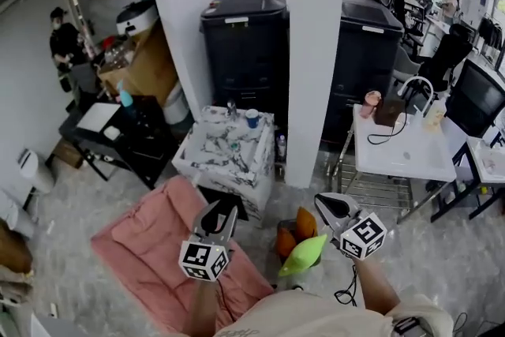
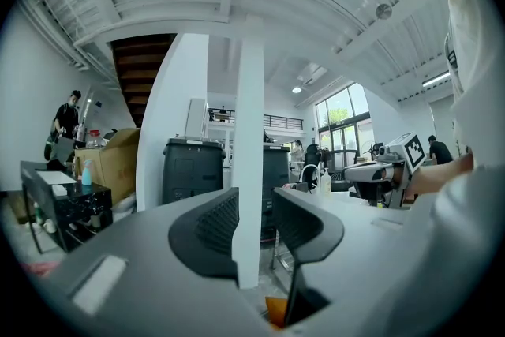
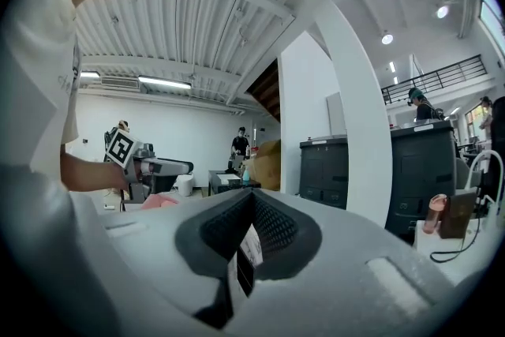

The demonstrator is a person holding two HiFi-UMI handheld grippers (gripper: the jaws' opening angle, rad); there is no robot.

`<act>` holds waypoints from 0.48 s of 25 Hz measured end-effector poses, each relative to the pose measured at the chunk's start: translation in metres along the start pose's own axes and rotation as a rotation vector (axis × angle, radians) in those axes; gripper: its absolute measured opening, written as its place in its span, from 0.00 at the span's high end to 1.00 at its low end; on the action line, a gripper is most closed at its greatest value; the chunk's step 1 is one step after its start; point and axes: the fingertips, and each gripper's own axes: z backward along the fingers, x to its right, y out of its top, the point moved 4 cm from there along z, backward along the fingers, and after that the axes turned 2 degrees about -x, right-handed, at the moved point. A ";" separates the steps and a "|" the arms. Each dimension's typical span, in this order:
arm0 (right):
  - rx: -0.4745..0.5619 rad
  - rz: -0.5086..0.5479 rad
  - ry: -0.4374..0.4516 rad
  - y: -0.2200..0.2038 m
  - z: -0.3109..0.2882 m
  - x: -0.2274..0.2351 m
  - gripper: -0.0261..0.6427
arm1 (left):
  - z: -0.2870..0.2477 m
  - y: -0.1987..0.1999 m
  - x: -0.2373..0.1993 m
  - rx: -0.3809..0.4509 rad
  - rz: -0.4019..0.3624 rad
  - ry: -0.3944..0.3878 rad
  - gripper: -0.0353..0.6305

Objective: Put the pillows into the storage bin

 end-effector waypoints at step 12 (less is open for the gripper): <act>0.017 -0.029 -0.017 -0.008 0.026 -0.012 0.96 | 0.001 -0.008 0.022 -0.003 -0.008 -0.034 0.73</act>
